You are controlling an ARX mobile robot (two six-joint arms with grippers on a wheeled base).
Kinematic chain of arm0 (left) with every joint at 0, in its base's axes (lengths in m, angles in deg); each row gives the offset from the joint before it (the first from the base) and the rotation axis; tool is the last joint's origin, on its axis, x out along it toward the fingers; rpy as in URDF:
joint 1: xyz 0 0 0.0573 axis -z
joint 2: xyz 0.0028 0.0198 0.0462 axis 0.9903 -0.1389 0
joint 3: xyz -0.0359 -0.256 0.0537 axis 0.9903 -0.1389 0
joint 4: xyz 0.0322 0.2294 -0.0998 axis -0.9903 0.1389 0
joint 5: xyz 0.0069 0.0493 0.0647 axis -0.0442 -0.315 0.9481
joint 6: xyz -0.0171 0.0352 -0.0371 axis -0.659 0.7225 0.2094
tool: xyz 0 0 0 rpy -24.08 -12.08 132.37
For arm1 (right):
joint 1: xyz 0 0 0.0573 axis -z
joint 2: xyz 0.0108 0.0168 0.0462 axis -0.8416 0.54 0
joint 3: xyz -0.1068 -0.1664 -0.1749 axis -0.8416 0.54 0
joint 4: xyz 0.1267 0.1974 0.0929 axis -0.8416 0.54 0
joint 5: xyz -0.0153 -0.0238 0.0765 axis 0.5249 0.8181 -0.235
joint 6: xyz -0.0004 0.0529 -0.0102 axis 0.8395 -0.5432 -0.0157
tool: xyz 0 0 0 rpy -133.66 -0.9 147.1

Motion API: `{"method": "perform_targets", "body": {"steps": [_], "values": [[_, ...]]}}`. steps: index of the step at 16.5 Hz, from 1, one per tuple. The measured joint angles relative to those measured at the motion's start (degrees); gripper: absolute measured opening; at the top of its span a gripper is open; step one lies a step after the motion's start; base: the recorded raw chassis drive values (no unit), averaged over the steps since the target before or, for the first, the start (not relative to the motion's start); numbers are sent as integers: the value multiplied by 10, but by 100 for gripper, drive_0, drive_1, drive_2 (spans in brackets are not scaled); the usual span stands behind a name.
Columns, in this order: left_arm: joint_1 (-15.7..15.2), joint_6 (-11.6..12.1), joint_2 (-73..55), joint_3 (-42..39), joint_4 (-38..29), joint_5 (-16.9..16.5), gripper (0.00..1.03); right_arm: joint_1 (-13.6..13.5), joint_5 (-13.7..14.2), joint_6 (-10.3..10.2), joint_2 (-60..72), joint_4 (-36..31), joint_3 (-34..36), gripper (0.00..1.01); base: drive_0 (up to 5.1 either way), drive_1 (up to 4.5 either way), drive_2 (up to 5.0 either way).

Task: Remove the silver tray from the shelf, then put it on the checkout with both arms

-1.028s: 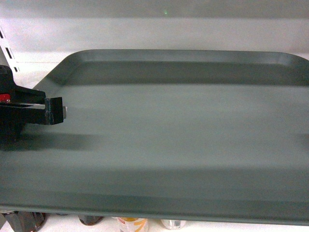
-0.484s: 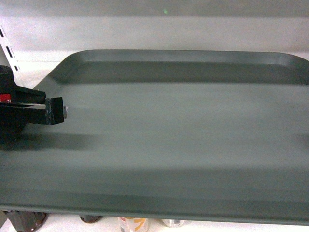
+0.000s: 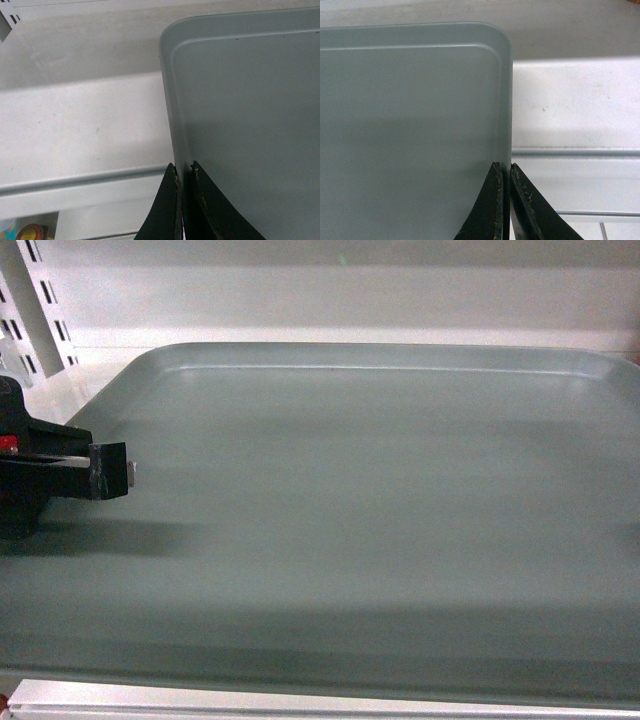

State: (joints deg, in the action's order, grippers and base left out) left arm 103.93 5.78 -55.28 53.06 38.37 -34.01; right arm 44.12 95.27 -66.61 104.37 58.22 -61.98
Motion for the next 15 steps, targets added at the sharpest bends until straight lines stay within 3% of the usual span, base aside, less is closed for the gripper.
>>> {"method": "perform_targets", "body": {"steps": [15], "values": [[0, 1, 0, 0, 1, 2, 4, -3, 2, 1, -2, 4, 1, 2, -3, -419, 414]]}}
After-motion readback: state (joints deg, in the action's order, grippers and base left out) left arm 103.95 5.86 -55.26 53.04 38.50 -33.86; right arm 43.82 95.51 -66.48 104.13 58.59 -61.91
